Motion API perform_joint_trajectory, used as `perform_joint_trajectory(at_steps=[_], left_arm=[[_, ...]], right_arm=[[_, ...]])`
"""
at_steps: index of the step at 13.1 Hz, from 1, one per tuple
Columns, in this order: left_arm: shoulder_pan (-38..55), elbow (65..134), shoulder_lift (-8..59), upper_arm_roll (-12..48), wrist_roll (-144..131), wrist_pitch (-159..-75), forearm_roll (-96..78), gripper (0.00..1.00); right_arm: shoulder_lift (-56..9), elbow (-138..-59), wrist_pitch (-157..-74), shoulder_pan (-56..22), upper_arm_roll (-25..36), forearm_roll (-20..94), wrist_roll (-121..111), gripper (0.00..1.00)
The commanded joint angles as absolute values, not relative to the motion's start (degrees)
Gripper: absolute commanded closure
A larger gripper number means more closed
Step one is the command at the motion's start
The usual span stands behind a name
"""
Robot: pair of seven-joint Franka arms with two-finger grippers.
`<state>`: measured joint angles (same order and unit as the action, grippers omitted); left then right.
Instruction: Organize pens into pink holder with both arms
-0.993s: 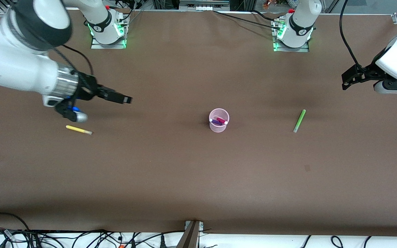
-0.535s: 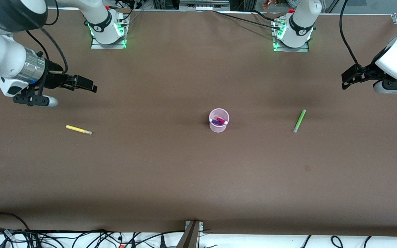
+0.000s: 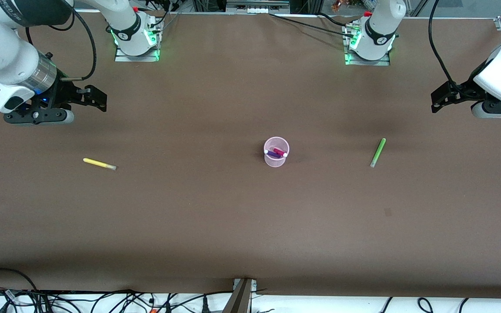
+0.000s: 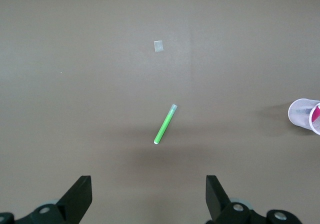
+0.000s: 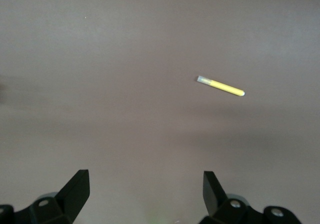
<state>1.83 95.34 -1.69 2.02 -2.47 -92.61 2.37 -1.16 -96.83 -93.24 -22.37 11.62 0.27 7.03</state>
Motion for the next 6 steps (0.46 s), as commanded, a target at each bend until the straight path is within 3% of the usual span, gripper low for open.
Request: perform_joint_trajectory(at_steps=[1,4,6], left_arm=[[1.93,93.52,-0.97,1.93,-1.49,-91.41,2.2,0.0],[1.93,93.43,-0.88,1.93,-1.49,-91.41,2.2,0.0],[1.93,93.43,-0.97,1.93,-1.58,-91.41,2.11,0.0]], right_arm=[[0.44,-97.21,-93.43,-10.85,0.39,-0.88,4.93,0.0],[-0.52,-95.28,-93.25,-0.99,-9.38,-0.88,3.52,0.0],[-1.14,-94.05,-92.82,1.31,-11.77,-0.97,3.43,0.0]])
